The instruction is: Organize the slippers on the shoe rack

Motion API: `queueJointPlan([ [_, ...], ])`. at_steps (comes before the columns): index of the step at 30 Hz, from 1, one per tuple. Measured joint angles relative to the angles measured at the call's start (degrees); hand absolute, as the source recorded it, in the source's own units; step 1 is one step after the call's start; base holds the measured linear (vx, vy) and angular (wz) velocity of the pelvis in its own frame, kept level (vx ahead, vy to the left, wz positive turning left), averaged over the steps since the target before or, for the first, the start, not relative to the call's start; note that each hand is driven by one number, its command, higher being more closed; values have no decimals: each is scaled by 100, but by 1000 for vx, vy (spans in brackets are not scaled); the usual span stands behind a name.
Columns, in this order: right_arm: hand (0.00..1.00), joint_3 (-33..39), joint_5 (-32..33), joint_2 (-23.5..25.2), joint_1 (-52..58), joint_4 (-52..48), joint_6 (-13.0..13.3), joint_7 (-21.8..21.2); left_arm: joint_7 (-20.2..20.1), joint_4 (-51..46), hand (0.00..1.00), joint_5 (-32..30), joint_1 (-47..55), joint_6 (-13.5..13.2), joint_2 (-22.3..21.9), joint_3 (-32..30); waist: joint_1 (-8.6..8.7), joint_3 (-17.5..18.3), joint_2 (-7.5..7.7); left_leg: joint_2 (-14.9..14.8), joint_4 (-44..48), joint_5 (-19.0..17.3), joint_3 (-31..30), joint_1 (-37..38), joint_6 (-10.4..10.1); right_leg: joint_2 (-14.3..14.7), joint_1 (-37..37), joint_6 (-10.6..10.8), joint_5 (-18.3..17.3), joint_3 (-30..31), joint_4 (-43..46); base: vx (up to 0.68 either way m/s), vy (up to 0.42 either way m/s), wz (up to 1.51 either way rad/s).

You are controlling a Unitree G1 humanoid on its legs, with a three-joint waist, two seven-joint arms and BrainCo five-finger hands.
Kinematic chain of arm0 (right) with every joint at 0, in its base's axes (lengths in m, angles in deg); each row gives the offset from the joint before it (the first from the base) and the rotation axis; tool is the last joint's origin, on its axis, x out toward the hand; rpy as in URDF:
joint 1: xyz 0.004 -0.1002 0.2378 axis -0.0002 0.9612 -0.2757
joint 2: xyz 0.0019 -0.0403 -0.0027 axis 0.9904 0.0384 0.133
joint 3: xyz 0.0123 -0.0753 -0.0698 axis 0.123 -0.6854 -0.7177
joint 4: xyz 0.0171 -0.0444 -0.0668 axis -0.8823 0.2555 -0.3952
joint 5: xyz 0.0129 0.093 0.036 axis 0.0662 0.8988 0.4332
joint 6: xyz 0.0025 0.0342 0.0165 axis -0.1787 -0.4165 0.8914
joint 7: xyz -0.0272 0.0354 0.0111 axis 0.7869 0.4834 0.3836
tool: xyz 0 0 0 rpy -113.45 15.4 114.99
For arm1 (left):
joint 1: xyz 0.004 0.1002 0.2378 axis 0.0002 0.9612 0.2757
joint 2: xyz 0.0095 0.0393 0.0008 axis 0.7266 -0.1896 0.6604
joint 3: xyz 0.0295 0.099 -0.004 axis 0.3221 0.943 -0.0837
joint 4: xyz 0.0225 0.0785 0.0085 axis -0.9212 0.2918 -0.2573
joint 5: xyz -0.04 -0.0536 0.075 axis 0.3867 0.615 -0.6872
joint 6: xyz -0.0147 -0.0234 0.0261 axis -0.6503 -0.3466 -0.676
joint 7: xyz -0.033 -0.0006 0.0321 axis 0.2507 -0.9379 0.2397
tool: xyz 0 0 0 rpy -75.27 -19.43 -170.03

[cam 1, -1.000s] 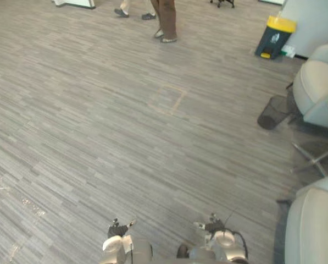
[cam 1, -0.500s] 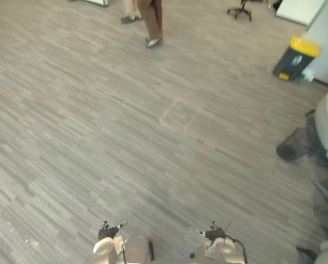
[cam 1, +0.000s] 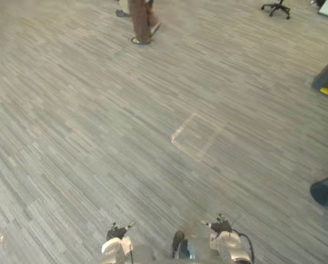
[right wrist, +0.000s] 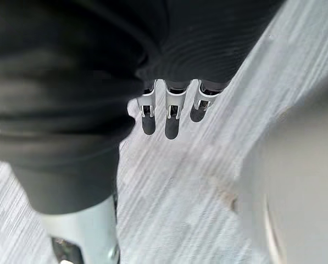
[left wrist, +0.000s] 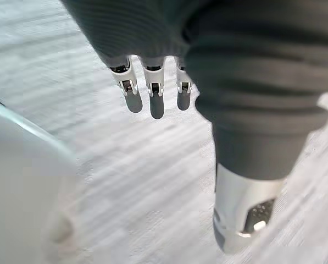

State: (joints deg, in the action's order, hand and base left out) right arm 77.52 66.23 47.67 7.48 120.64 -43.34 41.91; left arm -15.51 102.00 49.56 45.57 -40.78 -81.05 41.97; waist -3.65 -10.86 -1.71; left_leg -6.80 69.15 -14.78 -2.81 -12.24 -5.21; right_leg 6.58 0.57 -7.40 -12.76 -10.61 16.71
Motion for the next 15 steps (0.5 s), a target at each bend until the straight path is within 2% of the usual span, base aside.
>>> queueJointPlan([
  [1, 0, -81, 11, -1, -2, 45, -25, 3, -54, -105, 0, 0, 55, -9, 6, 7, -57, -6, 52, -68, -112, -105, 154, -429, 162, -24, -382, 40, -24, 142, -287, 563, -22, -38],
  [3, 0, -90, 14, -2, 0, 91, -24, 16, -60, -265, 0, 41, 87, -39, -3, 10, -128, -8, 79, -154, -705, -246, 385, -817, 248, -111, -701, 126, -73, 301, -574, 507, 67, -43],
  [5, 0, -118, 15, -3, 17, 88, -31, 27, -61, -424, 0, 61, 91, -97, -20, 13, -206, -58, 146, -67, -2377, -280, 574, -1265, 265, -387, -1178, 369, -274, 620, -858, 592, 201, -55],
  [6, 0, -111, 14, -3, 15, 85, -30, 30, -62, -447, 0, 61, 90, -108, -35, 12, -224, -61, 153, -27, -2713, -234, 545, -1309, 257, -445, -1246, 405, -325, 671, -872, 474, 209, -52],
  [7, 0, -110, 14, -3, 16, 86, -32, 34, -58, -460, 0, 61, 88, -132, -55, 8, -257, -68, 173, 43, -3340, -35, 480, -1354, 204, -576, -1362, 493, -444, 780, -896, 472, 244, -57],
  [8, 0, -121, 12, -9, 23, 94, -35, 59, -60, -463, 0, 75, 103, -155, -59, 8, -285, -54, 174, 69, -4010, 516, 391, -1364, 97, -709, -1535, 627, -680, 953, -891, 709, 391, -69],
  [9, 0, -199, 1, -14, 35, 118, -51, 56, -56, -448, 0, 67, 122, -158, -33, 8, -308, 31, 222, 156, -3743, 822, 539, -1337, 236, -850, -1656, 637, -826, 1180, -760, 588, 330, -53],
  [10, 0, -232, -3, -14, 38, 112, -53, 53, -53, -452, 0, 62, 122, -155, -3, 10, -306, 62, 282, 191, -3659, 693, 612, -1343, 276, -918, -1621, 625, -817, 1233, -659, 737, 411, -46],
  [11, 0, -184, -10, -11, 62, 98, -45, 61, -49, -457, 0, 67, 122, -162, 33, -11, -292, 178, 487, 275, -3468, 366, 815, -1327, 415, -1114, -1394, 729, -739, 1458, -162, 522, 276, -35],
  [12, 0, -172, -13, -9, 51, 86, -43, 66, -49, -447, 0, 66, 118, -159, 58, -14, -299, 194, 546, 319, -3306, 207, 892, -1259, 535, -1190, -1286, 847, -668, 1538, 244, 897, 476, -45],
  [13, 0, -165, -22, -8, 56, 90, -35, 66, -50, -372, 0, 53, 67, -140, 132, 11, -295, 177, 609, 355, -3162, -122, 1056, -978, 660, -1266, -954, 1023, -452, 1629, 1311, 732, 379, -41],
  [14, 0, -148, -44, -17, 58, 94, -25, 43, -47, -169, 0, 51, -22, -104, 196, 9, -292, 104, 625, 414, -3172, -378, 1195, -549, 741, -1302, -420, 1305, -74, 1726, 2897, 595, 310, -37],
  [15, 0, -113, -43, -26, 66, 94, -18, 23, -47, -91, 0, 52, -57, -84, 211, 10, -271, 51, 610, 451, -3203, -465, 1223, -315, 771, -1306, -213, 1325, -55, 1708, 3506, 521, 234, -37],
])
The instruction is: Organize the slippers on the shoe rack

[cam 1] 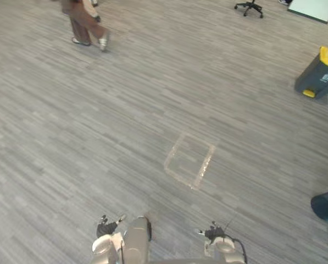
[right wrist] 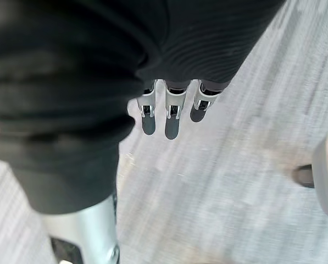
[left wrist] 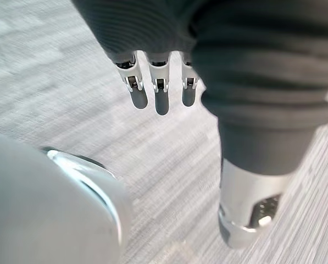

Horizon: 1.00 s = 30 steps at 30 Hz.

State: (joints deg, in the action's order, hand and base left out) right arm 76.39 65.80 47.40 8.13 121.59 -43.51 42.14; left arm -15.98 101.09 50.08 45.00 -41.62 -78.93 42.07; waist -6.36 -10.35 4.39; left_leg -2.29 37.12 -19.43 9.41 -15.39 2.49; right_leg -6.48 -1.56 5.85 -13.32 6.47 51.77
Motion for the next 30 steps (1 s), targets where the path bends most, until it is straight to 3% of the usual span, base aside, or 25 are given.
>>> queueJointPlan([
  [1, 0, 100, 10, 1, 80, -47, -5, -30, 0, 110, 0, 0, -19, 45, -4, 10, 38, -49, -74, 29, -154, -142, 101, 562, 34, 5, 489, -23, -19, -147, 1100, 383, 164, -30],
  [3, 0, 84, -10, -2, 86, -216, 8, -36, 2, 134, 0, 1, -36, 74, -22, 60, 106, -61, -145, 34, -603, -175, 243, 1197, 79, 42, 1195, -108, -123, -593, 1519, 494, 176, -26],
  [6, 0, 89, -12, 16, 60, -376, 33, -39, 0, 156, 0, -3, -123, 72, -36, 212, 171, -64, -120, 6, -1269, -294, 282, 1857, -30, 58, 2021, -197, -178, -1515, 507, 391, 68, -11],
  [8, 0, 156, -11, -9, 43, -385, 38, -42, -3, 218, 0, -7, -95, 74, -27, 208, 190, -60, -123, 3, -1684, -381, 492, 2387, -158, 166, 2147, -367, -47, -2064, -1087, 428, 35, -41],
  [9, 0, 177, -11, -8, 40, -386, 32, -42, -10, 230, 0, -52, -44, 71, -32, 215, 215, -32, -151, 37, -1920, -428, 605, 2658, -249, 368, 2101, -527, 251, -2206, -2167, 619, 34, -39],
  [10, 0, 183, -10, -5, 31, -387, 22, -48, -17, 250, 0, -127, -15, 70, -23, 216, 311, -8, -121, 132, -2020, -467, 570, 2855, -320, 489, 2083, -848, 737, -2195, -2774, 533, 27, -20],
  [11, 0, 196, -14, -2, 28, -391, 22, -47, -21, 283, 0, -163, -18, 77, -26, 217, 355, 0, -132, 148, -2023, -478, 514, 2908, -340, 515, 2046, -1100, 1040, -2133, -2795, 710, -5, 1],
  [12, 0, 358, -15, -34, -13, -365, -9, -48, -30, 385, 0, -226, -50, 97, -124, 240, 378, 143, -319, 6, -1925, -441, 314, 2942, -405, 644, 2014, -1319, 1031, -2172, -2712, 622, -43, -1],
  [13, 0, 332, -17, -60, -10, -321, -12, -41, -49, 385, 0, -230, -34, 100, -203, 251, 379, 214, -449, -117, -1419, -332, 91, 2792, -578, 769, 1910, -1311, 839, -2187, -2754, 622, -43, -7],
  [14, 0, 330, -18, -70, -12, -313, -11, -49, -55, 388, 0, -236, -37, 103, -225, 246, 395, 208, -506, -156, -1057, -276, 19, 2662, -617, 814, 1829, -1297, 766, -2198, -2788, 589, -96, -11],
  [15, 0, 302, -16, -104, -35, -322, -8, -52, -92, 377, 0, -282, -60, 114, -276, 144, 414, 155, -677, -339, 402, 180, -267, 2106, -597, 1040, 1464, -1332, 614, -2139, -2963, 565, -52, -37],
  [16, 0, 208, -9, -117, -39, -246, -22, -57, -120, 369, 0, -339, -6, 137, -290, 65, 374, 171, -785, -523, 1769, 1190, -443, 1584, -585, 1233, 1072, -1396, 510, -1989, -3199, 676, -35, -57],
  [18, 0, 75, 0, -49, -36, -130, -24, -53, -123, 328, 0, -394, 85, 135, -218, 75, 322, 128, -736, -646, 2929, 1014, -525, 972, -488, 1386, 521, -1453, 276, -1672, -3307, 493, 50, -74],
  [21, 0, -104, 14, 18, -15, -59, -81, -53, -127, 87, 0, -372, 186, 103, -69, 136, 261, 145, -516, -600, 2861, 549, -533, 120, -422, 1348, -11, -1391, 55, -1100, -3540, 509, 61, -90],
  [23, 0, -118, 23, 20, -19, 14, -113, -24, -125, -31, 0, -330, 254, 53, -45, 248, 181, 144, -466, -430, 1414, 141, -743, -292, -419, 1242, -370, -1223, -129, -496, -3613, 498, 202, -122],
  [24, 0, -120, 31, 20, -23, 10, -117, -16, -124, -30, 0, -322, 252, 50, -49, 252, 177, 136, -467, -313, 1101, 128, -914, -330, -425, 1192, -431, -1189, -179, -369, -3614, 506, 291, -114],
  [26, 0, -120, 41, 18, -13, 13, -122, -15, -123, -28, 0, -271, 216, -43, -98, 265, 124, 106, -409, 168, -54, 238, -1712, -451, -552, 892, -667, -878, -546, 245, -3517, 507, 350, -119],
  [27, 0, -116, 39, 17, -7, 14, -122, -15, -122, -25, 0, -257, 218, -56, -147, 267, 121, 114, -424, 184, -302, 343, -1843, -439, -568, 872, -692, -832, -658, 373, -3467, 458, 373, -127],
  [28, 0, -127, 35, 9, 21, 18, -125, -19, -120, -18, 0, -191, 288, -79, -204, 247, 86, 186, -530, 90, -391, 870, -1847, -428, -681, 905, -726, -662, -967, 684, -3288, 263, 228, -92],
  [29, 0, -156, 36, 8, 34, 33, -123, -26, -121, -25, 0, -170, 281, -83, -199, 219, 80, 206, -563, 113, -244, 809, -1755, -419, -631, 876, -766, -603, -1051, 787, -3223, 468, 413, -116],
  [30, 0, -262, 8, -9, 116, 70, -127, -57, -125, -26, 0, -180, 268, -86, -103, 198, 57, 278, -281, 233, -58, 437, -1360, -346, -479, 602, -763, -519, -1148, 1080, -3047, 562, 464, -97],
])
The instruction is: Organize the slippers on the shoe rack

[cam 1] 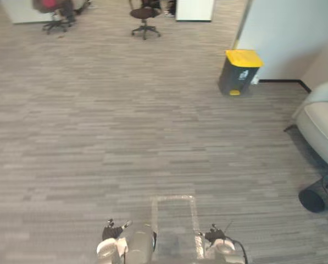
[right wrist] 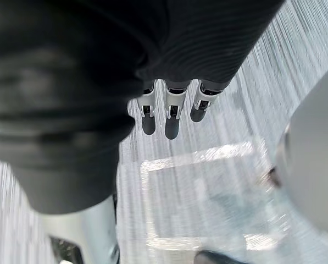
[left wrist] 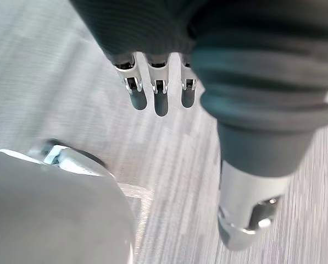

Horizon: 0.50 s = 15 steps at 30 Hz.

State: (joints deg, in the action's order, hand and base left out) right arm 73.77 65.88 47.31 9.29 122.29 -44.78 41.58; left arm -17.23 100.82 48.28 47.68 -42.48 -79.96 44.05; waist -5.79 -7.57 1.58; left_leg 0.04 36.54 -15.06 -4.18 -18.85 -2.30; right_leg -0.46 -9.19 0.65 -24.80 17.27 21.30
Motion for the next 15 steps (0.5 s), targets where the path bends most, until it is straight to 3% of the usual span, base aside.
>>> queueJointPlan([
  [1, 0, 16, -12, 12, 45, -7, 1, 8, 1, 10, 0, -7, 9, 8, 63, -38, 2, 64, 150, 45, 15, -132, 267, 128, 166, -157, 59, 109, 89, 122, 178, 562, 464, -96],
  [2, 0, 26, -16, 13, 63, -7, 2, 9, 1, 13, 0, -12, 14, 19, 72, -50, 3, 57, 135, 48, 16, -156, 338, 164, 205, -186, 101, 157, 126, 137, 260, 423, 355, -91],
  [4, 0, 96, -24, 12, 116, -11, 2, -6, 12, 112, 0, -40, -4, 50, 123, -125, 15, 68, 241, -46, -170, -310, 1001, 660, 384, -320, 526, 540, 405, 122, 1280, 323, 298, -107],
  [5, 0, 97, -25, 12, 116, -11, 3, -9, 12, 133, 0, -41, -8, 48, 126, -133, 5, 65, 240, -55, -237, -310, 1080, 749, 385, -345, 622, 579, 424, 60, 1444, 342, 363, -136],
  [6, 0, 105, -34, 11, 88, -31, 8, -12, 12, 181, 0, -38, -10, 52, 123, -142, -12, 40, 195, -134, -548, -310, 1438, 1129, 385, -459, 1051, 596, 433, -441, 1963, 256, 352, -141],
  [8, 0, 94, -178, 7, 29, -54, 23, -33, 12, 307, 0, -33, -31, 57, 118, -135, -12, 24, 116, -278, -979, -307, 1892, 1587, 388, -627, 1447, 413, 410, -1558, 2003, 169, 270, -140],
  [10, 0, 109, -248, 3, 9, -51, 26, -33, 12, 400, 0, -37, -57, 58, 118, -132, -10, 26, 71, -410, -1374, -306, 2335, 1955, 387, -663, 1569, 311, 411, -2578, 1404, 86, 140, -102],
  [11, 0, 126, -248, -2, -20, -50, 28, -33, 12, 423, 0, -35, -58, 58, 118, -120, -15, 35, 57, -438, -1458, -306, 2454, 2003, 385, -654, 1608, 261, 446, -2775, 1247, 46, 95, -114],
  [13, 0, 229, -251, -37, -100, -32, 53, -31, 4, 544, 0, -38, -97, 54, 190, 138, -3, 36, 4, -442, -1693, -286, 2803, 2139, 356, -694, 1830, 54, 853, -3811, 472, 57, 51, -104],
  [14, 0, 261, -251, -34, -125, -18, 53, -33, 1, 582, 0, -38, -115, 57, 213, 188, 11, 30, -4, -433, -1701, -286, 2816, 2143, 354, -691, 1837, 6, 965, -3974, 327, 88, -6, -52],
  [15, 0, 357, -253, -31, -136, 32, 61, -40, -16, 650, 0, -46, -131, 60, 288, 328, 79, 31, 22, -335, -1720, -256, 2766, 2191, 302, -660, 1749, -186, 1343, -4117, -62, 159, -97, 2],
])
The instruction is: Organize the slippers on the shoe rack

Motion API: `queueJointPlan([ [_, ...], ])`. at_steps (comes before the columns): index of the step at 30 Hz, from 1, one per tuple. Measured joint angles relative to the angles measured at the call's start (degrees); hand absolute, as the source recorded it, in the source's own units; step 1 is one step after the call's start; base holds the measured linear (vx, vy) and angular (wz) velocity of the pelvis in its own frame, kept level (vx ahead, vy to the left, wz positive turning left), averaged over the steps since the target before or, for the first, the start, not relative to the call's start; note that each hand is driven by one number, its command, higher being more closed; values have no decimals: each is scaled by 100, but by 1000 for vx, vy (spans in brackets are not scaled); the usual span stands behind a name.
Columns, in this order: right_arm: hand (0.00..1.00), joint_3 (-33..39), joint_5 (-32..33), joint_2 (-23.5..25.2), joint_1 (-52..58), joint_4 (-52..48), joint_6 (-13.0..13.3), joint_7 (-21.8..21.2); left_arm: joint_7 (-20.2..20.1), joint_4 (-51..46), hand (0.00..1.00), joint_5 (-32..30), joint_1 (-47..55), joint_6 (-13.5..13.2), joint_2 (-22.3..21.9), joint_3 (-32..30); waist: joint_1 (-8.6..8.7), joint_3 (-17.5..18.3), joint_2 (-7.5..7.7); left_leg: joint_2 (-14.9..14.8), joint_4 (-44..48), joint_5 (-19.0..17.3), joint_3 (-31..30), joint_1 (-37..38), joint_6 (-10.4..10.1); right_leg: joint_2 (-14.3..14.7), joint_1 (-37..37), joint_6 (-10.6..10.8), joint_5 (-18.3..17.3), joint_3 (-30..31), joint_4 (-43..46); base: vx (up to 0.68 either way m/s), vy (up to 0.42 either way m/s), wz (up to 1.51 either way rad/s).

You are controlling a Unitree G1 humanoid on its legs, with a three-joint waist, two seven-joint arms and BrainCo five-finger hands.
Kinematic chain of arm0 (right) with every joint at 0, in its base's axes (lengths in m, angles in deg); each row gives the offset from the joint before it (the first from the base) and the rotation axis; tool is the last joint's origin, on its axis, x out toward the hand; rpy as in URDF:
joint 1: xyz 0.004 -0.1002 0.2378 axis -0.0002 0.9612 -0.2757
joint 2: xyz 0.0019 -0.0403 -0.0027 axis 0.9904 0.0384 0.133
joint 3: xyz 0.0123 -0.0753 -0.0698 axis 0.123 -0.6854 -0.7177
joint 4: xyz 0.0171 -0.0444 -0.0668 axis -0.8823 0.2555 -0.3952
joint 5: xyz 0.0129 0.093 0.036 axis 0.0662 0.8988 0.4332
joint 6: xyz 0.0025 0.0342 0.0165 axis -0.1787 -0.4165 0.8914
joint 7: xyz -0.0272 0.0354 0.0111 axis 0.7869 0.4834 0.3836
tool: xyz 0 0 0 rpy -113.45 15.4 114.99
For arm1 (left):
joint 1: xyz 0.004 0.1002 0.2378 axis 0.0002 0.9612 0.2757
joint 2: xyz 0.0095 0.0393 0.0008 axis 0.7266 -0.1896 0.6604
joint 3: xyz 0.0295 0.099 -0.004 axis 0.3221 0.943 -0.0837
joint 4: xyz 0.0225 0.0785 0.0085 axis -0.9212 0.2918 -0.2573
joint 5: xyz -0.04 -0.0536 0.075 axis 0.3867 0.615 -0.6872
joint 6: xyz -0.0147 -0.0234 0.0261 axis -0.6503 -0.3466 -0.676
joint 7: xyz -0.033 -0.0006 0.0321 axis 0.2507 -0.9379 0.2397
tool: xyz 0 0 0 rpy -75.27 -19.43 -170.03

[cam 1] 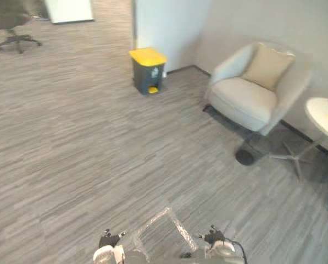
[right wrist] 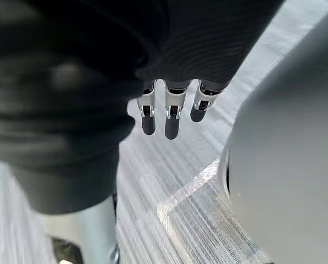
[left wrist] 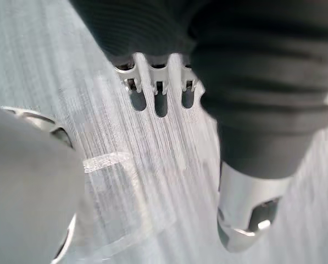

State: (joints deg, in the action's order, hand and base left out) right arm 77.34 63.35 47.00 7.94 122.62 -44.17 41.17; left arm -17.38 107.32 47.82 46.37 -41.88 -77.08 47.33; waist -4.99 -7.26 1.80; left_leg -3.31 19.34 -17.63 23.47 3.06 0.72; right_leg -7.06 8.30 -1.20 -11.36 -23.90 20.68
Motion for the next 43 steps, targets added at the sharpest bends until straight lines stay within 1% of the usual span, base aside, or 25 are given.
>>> queueJointPlan([
  [1, 0, 124, 0, -16, -9, 18, 13, 0, -14, 34, 0, -6, 2, 4, -9, 28, 87, -15, -28, 38, 20, -3, -158, 88, -29, 44, -102, -97, 364, 92, -137, 146, -94, 20],
  [3, 0, 259, 1, -36, -5, 19, 17, 1, -26, 2, 0, -15, 32, -2, -83, 21, 138, -29, -104, -31, 147, 17, -344, 161, -98, 133, -356, -98, 367, 43, -308, 157, -122, 26],
  [4, 0, 259, 1, -36, -16, 44, 15, -9, -43, -175, 0, -26, 83, -6, -164, -15, 91, -59, -195, -204, 712, 6, -466, 5, -149, 268, -532, -115, 352, 56, -502, 152, -145, 2],
  [5, 0, 230, 1, -43, -10, 45, 13, -11, -61, -247, 0, -27, 107, -5, -176, -64, 92, -73, -221, -289, 1062, -1, -530, -134, -154, 317, -568, -107, 329, 89, -541, 113, -150, -34],
  [6, 0, 167, 8, -67, -11, 10, 36, -28, -106, -416, 0, -25, 131, -6, -254, -155, 71, -124, -350, -619, 2183, 72, -710, -550, -154, 542, -687, -150, 243, 249, -632, 110, -121, -89],
  [7, 0, 92, 19, -78, -6, 10, 34, -25, -112, -493, 0, -31, 211, -6, -329, -203, -9, -126, -464, -887, 3166, 300, -933, -927, -51, 780, -849, -248, 201, 544, -688, 147, -86, -108],
  [8, 0, 32, 21, -82, -6, 16, 33, -23, -115, -514, 0, -33, 226, -7, -333, -203, -35, -112, -489, -916, 3354, 258, -1025, -988, -68, 831, -867, -271, 189, 640, -680, 199, -27, -136],
  [9, 0, 14, 26, -108, -10, -1, 43, -17, -116, -540, 0, -44, 228, -6, -358, -205, -56, -111, -473, -860, 3347, 121, -1313, -1071, -158, 895, -949, -286, 169, 930, -701, 227, 8, -125],
  [10, 0, 14, 30, -138, -1, 2, 41, -11, -113, -581, 0, -43, 232, -16, -375, -200, -70, -112, -429, -734, 3007, 13, -1545, -1142, -207, 897, -962, -278, 162, 1194, -699, 230, 28, -140],
  [12, 0, 13, 31, -150, 11, -1, 31, 30, -95, -639, 0, -38, 239, -28, -407, -209, -110, -111, -407, -460, 2183, 0, -2085, -1197, -236, 896, -926, -255, 149, 1581, -697, 153, 58, -107],
  [14, 0, 9, 31, -142, 12, 3, 4, 32, -92, -640, 0, -33, 243, -34, -429, -207, -143, -99, -413, -129, 1132, 23, -2874, -1106, -275, 891, -856, -185, 111, 1942, -644, 167, 138, -101],
  [15, 0, -6, 29, -144, 9, 1, 1, 32, -91, -636, 0, -20, 259, -40, -469, -210, -152, -76, -456, 23, 534, 144, -3382, -1005, -440, 921, -761, -89, 48, 2192, -518, 194, 175, -91],
  [16, 0, -9, 28, -144, 6, 1, 1, 31, -89, -629, 0, -11, 259, -42, -479, -213, -158, -81, -462, 40, 502, 254, -3422, -965, -554, 922, -744, -68, 30, 2260, -476, 222, 189, -96],
  [17, 0, -8, 28, -146, 8, 1, 2, 32, -91, -616, 0, 7, 257, -43, -464, -221, -178, -61, -472, 132, 375, 362, -3378, -803, -483, 930, -753, 9, 58, 2499, -449, 249, 190, -80],
  [18, 0, -18, 26, -101, 26, -2, 6, 28, -91, -550, 0, 3, 254, -51, -444, -224, -148, -26, -408, 130, 314, 352, -3106, -703, -426, 894, -832, 96, 119, 2686, -585, 343, 282, -123],
  [19, 0, -38, 22, -60, 122, 7, 3, 24, -95, -470, 0, 0, 221, -74, -442, -240, -196, 0, -386, 90, 330, 266, -2768, -593, -346, 893, -889, 158, 161, 2980, -720, 237, 202, -86],
  [20, 0, -38, 22, -60, 122, 7, 3, 24, -95, -470, 0, 0, 221, -74, -442, -240, -196, 0, -386, 90, 330, 266, -2768, -593, -346, 893, -889, 158, 161, 2980, -720, 235, 201, -90],
  [21, 0, -44, 22, -2, 126, 5, 4, 23, -95, -426, 0, -5, 220, -80, -417, -268, -196, 55, -315, 112, 257, 249, -2577, -499, -321, 857, -952, 206, 200, 3177, -845, 161, 126, -64],
  [22, 0, -47, 22, -4, 147, 12, 7, 20, -97, -352, 0, -13, 188, -82, -392, -261, -192, 68, -296, 138, 131, 215, -2451, -391, -261, 819, -955, 233, 233, 3279, -961, 188, 147, -69],
  [27, 0, -45, 20, -3, 169, 9, 20, 15, -97, -189, 0, -67, 47, -66, -360, -244, -176, 58, -279, 187, -71, 190, -2251, -168, -217, 777, -1015, 301, 276, 3429, -1088, 130, 65, -33],
  [29, 0, -47, 16, -10, 169, 16, 14, 2, -94, -189, 0, -69, 54, -59, -386, -247, -202, 64, -325, 82, -134, 190, -2127, -51, -213, 809, -1005, 388, 404, 3228, -1122, 83, -6, -56],
  [30, 0, -51, 12, -8, 174, 18, 11, 0, -92, -198, 0, -65, 98, -62, -420, -245, -248, 126, -386, -51, -315, 194, -1886, 34, -207, 760, -913, 325, 468, 2588, -1139, 48, -66, -56],
  [32, 0, -69, 11, -23, 174, 14, 14, -7, -90, -192, 0, -62, 96, -60, -385, -199, -265, 119, -350, -23, -450, 193, -1739, 168, -207, 667, -910, 161, 370, 1854, -1103, 40, -62, -54],
  [36, 0, 61, 11, -207, 250, 54, 64, -1, -93, -114, 0, -38, 104, -52, -459, -179, -258, 215, -507, 17, -430, 200, -1951, 316, -202, 752, -1168, 151, 461, 1997, -1373, 54, -42, -16],
  [43, 0, 259, 13, -356, 217, 247, 65, 7, -92, -77, 0, -28, 107, -53, -429, -20, -247, 246, -517, 104, -711, 388, -2253, 395, -158, 777, -1497, 141, 882, 1988, -2097, 10, -13, 4],
])
